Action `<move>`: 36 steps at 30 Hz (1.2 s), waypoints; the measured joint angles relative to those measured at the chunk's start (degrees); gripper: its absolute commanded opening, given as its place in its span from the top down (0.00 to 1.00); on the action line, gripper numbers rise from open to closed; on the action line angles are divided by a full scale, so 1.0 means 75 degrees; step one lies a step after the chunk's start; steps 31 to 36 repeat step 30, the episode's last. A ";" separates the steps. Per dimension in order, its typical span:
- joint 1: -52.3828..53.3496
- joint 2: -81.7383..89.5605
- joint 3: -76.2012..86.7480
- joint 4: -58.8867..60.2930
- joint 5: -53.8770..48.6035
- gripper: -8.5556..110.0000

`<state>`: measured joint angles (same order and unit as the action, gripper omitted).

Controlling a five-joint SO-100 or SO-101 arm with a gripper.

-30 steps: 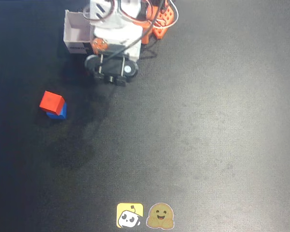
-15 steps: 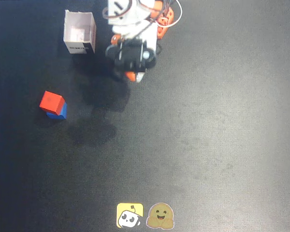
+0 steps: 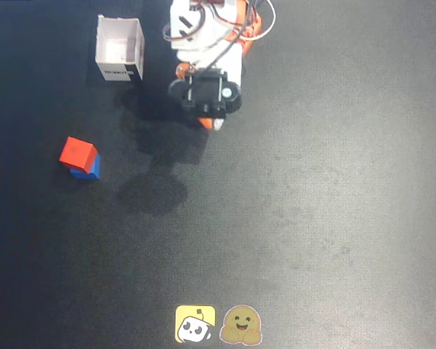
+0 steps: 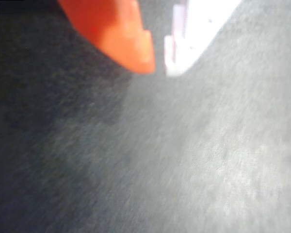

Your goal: Put the red cube on top of the blue cube.

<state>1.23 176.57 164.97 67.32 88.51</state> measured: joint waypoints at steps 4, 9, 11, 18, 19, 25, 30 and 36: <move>0.0012 0.0000 0.0000 0.0223 0.0035 0.93; 0.0012 0.0000 0.0000 0.0457 0.0035 0.93; 0.0012 0.0000 0.0000 0.0527 0.0035 0.93; 0.0012 0.0000 0.0000 0.0680 0.0035 0.93; 0.0012 0.0000 0.0000 0.0691 0.0035 0.93; 0.0012 0.0000 0.0000 0.0691 0.0035 0.93; 0.0012 0.0000 0.0000 0.0691 0.0035 0.93; 0.0012 0.0000 0.0000 0.0691 0.0035 0.93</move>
